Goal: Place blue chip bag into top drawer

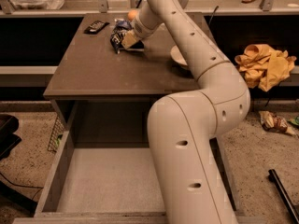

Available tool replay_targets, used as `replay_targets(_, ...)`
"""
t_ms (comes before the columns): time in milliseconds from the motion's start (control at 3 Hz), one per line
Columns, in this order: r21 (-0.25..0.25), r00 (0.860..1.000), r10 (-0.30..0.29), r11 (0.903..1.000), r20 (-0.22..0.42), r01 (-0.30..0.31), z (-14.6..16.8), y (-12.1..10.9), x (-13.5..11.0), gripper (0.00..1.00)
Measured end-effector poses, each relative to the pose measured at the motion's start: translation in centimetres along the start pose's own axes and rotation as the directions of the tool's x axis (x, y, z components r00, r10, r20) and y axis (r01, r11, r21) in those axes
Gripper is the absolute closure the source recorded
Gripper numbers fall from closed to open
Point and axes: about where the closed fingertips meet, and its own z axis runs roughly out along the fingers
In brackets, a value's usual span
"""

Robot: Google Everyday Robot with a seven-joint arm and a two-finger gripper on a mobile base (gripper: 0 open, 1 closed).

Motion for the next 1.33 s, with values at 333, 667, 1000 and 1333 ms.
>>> replay_targets(333, 0.000, 1.000, 0.000, 1.0000, 0.000, 0.000, 0.0, 0.0, 0.0, 1.00)
replay_targets(667, 0.003, 1.000, -0.003, 1.0000, 0.004, 0.003, -0.5, -0.1, -0.1, 1.00)
replay_targets(1000, 0.053, 0.996, -0.056, 0.9972, 0.068, 0.053, -8.0, -1.0, -1.3, 1.00)
replay_targets(1333, 0.124, 0.981, -0.151, 0.9830, 0.120, 0.136, -16.3, -0.3, -3.9, 1.00)
